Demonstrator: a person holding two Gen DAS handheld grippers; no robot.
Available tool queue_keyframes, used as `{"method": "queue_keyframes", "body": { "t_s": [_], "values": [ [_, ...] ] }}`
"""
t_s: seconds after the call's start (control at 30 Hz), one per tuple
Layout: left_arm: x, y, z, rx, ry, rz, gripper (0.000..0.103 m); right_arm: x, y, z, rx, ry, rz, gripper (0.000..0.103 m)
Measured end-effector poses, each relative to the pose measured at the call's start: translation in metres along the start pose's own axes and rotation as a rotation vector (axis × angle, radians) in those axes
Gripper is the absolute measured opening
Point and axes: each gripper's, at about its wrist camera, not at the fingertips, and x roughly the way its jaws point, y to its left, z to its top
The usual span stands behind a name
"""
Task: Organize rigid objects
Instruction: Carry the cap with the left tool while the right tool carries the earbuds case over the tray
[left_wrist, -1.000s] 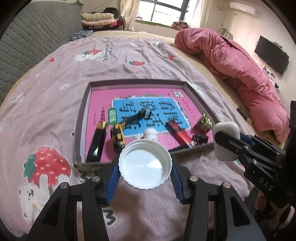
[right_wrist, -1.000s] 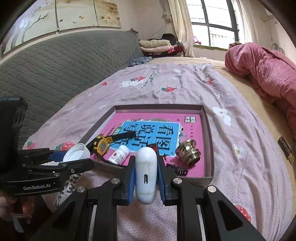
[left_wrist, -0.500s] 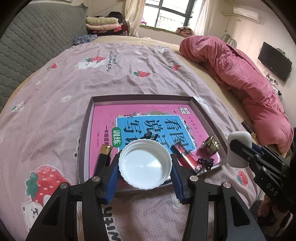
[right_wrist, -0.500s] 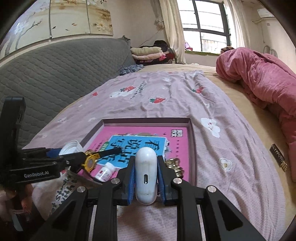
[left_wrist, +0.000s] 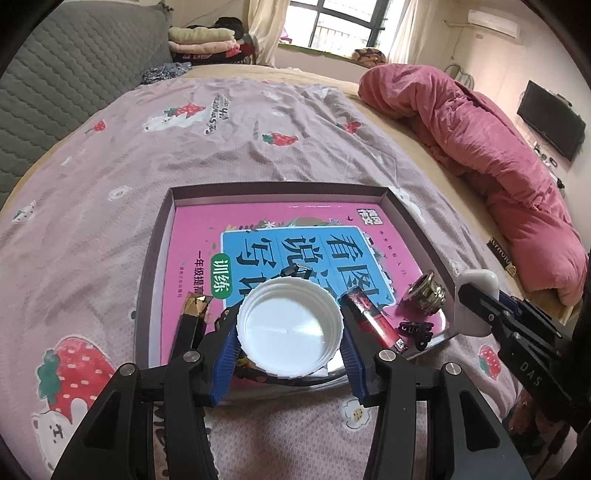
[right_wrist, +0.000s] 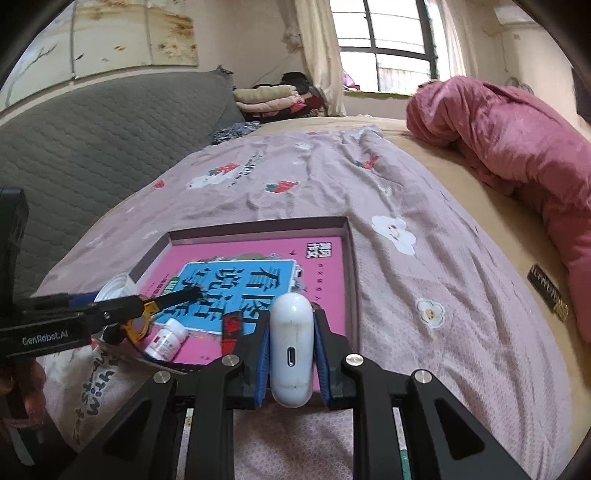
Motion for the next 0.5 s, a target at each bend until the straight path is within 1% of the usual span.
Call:
{"method": "queue_keyframes", "body": {
  "t_s": [0.13, 0.27, 0.5],
  "values": [
    [0.009, 0.001, -0.001, -0.005, 0.013, 0.006, 0.051, 0.005, -0.006, -0.002, 0.011, 0.0, -0.018, 0.022],
    [0.012, -0.003, -0.001, 0.006, 0.015, 0.006, 0.051, 0.009, -0.005, -0.004, -0.008, -0.003, -0.032, 0.022],
    [0.019, -0.021, 0.002, 0.038, 0.02, -0.019, 0.051, 0.015, -0.003, -0.006, -0.029, -0.005, -0.044, 0.022]
  ]
}}
